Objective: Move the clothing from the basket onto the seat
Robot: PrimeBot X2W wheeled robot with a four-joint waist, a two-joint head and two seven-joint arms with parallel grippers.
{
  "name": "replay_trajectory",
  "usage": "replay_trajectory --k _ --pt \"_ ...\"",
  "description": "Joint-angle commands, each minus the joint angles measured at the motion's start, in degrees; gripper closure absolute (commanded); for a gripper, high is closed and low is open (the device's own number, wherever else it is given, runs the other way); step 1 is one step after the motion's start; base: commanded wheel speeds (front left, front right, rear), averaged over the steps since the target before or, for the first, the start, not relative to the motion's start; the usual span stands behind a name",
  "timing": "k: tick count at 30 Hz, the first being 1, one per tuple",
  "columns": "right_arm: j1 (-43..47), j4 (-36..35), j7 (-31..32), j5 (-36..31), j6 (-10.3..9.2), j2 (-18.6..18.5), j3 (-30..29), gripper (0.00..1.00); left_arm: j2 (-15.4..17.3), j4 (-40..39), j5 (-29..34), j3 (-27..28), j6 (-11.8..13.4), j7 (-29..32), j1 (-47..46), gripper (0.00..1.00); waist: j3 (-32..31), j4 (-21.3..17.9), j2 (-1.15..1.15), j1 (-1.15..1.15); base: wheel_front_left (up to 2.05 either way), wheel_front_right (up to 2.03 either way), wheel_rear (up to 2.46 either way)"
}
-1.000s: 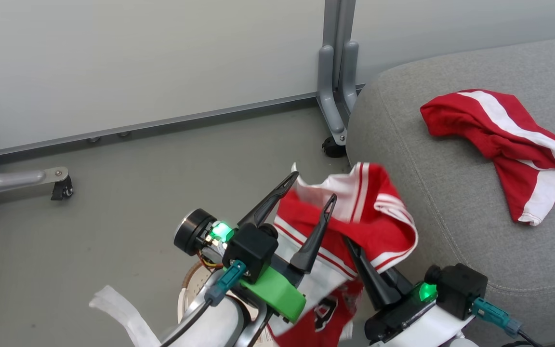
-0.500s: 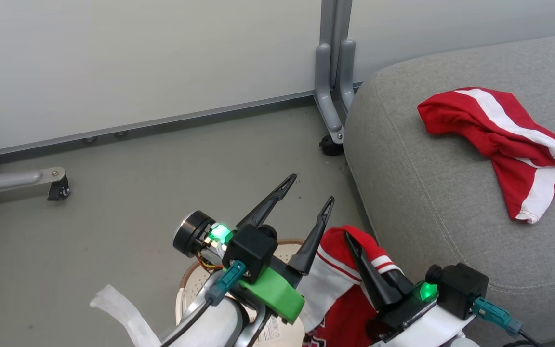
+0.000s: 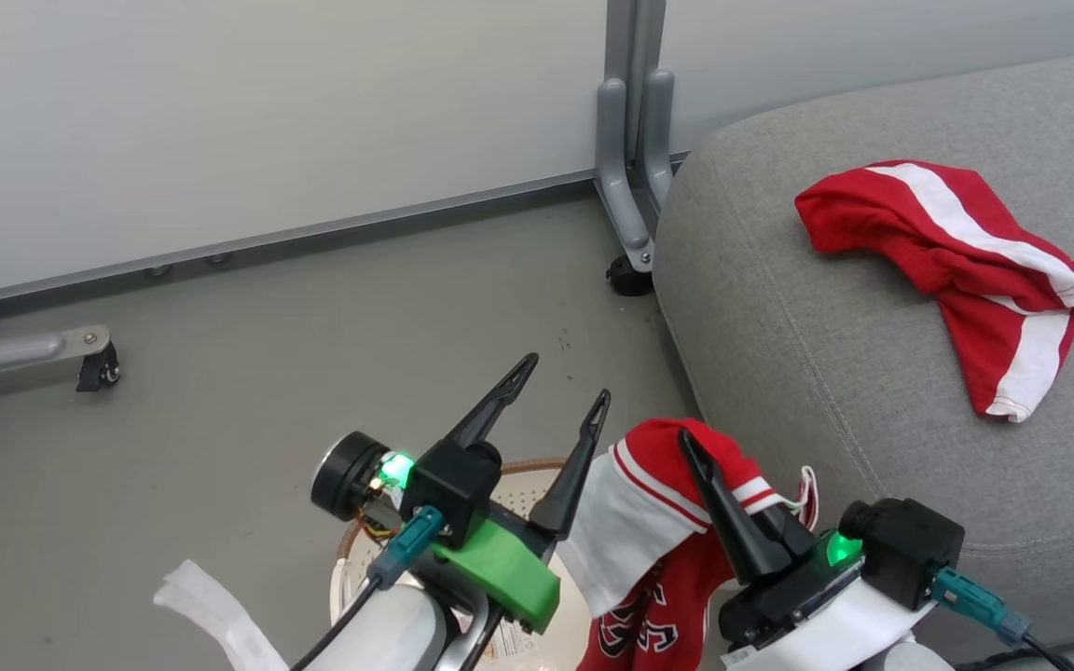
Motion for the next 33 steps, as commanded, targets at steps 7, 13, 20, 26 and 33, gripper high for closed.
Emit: replay_trajectory --k 7,13,20,26,33 --pt "-1.52 -3.16 -0.17 -1.22 0.00 -0.58 -1.43 1.00 2.73 2.31 -1.19 1.03 -1.11 -4.32 3.07 0.00 1.41 -3.86 0.00 0.00 0.00 0.00 0.00" --pt "-1.50 -6.25 -0.17 -2.06 0.00 -0.85 -2.68 1.00 4.57 2.04 -1.54 2.86 -2.01 -6.64 5.98 0.00 2.99 -8.71 0.00 0.00 0.00 0.00 0.00" --pt "-0.94 -9.85 -0.18 -2.89 0.00 -0.09 -5.88 1.00 7.15 0.70 -0.32 4.78 -2.20 -7.01 8.43 0.00 6.36 -14.08 0.00 0.00 0.00 0.00 0.00" --pt "-0.13 -12.43 -0.17 -3.31 0.00 1.03 -8.59 1.00 9.06 -0.42 0.11 6.33 -1.57 -7.02 9.02 0.00 9.82 -18.66 0.00 0.00 0.00 0.00 0.00" --pt "-1.63 -15.13 -0.17 -2.79 0.01 3.21 -13.04 1.00 11.52 -2.13 1.45 6.22 -2.11 -5.20 6.32 0.00 15.12 -21.76 0.00 0.00 0.00 0.00 0.00"
